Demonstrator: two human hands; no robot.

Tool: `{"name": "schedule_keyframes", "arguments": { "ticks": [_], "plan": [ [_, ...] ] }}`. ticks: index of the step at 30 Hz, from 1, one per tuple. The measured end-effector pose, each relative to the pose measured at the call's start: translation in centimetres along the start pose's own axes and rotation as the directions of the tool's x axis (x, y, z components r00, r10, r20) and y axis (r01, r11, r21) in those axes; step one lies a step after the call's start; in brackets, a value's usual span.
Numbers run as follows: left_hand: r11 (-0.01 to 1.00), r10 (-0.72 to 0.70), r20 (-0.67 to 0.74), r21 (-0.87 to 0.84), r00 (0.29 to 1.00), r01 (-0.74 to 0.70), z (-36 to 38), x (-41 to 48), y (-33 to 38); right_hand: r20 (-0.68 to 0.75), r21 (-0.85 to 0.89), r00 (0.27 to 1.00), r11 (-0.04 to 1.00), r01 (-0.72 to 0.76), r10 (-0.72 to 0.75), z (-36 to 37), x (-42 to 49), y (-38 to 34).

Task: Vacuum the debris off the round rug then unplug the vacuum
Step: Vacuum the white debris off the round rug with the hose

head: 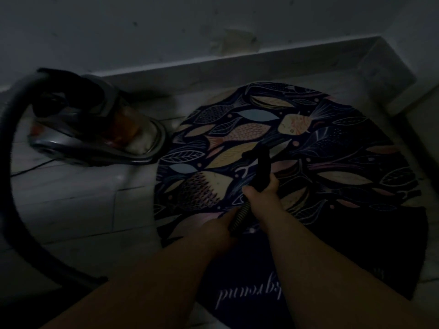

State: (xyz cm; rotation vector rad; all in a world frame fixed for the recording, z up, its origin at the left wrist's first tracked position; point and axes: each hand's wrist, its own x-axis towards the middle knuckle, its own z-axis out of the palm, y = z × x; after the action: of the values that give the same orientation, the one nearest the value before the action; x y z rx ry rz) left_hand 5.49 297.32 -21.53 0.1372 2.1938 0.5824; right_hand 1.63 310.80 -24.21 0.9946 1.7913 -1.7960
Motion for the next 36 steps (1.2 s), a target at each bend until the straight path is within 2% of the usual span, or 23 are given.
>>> {"name": "schedule_keyframes", "arguments": {
  "ticks": [4,7,16,25,32,36],
  "plan": [
    [0.990,-0.071,0.046,-0.117,0.996,0.076,0.1,-1.1,-5.3,0.075,-0.023,0.997,1.000,-0.003,0.005,4.6,-1.5,0.7],
    [0.988,-0.100,0.002,-0.115,0.995,0.099,-0.7,-3.3,-6.6,0.125,-0.041,0.992,0.999,-0.010,0.015,6.9,-2.7,1.2],
    [0.977,-0.169,0.054,-0.121,0.984,0.175,1.7,-4.7,-9.6,0.146,-0.057,0.988,0.997,0.059,-0.050,9.5,-4.4,3.9],
    [0.972,-0.226,0.027,-0.065,0.974,0.227,3.1,-6.6,-8.0,0.253,-0.164,0.967,0.984,0.071,-0.028,8.1,-5.3,5.0],
    [0.979,-0.199,0.002,-0.048,0.980,0.199,3.8,-5.9,-4.8,0.233,-0.154,0.970,0.983,0.100,-0.062,5.2,-4.9,4.6],
    [0.989,-0.139,0.006,-0.047,0.990,0.139,4.7,-4.8,-2.0,0.172,-0.144,0.981,0.983,0.111,-0.086,1.8,-4.3,4.4]
  ]
}}
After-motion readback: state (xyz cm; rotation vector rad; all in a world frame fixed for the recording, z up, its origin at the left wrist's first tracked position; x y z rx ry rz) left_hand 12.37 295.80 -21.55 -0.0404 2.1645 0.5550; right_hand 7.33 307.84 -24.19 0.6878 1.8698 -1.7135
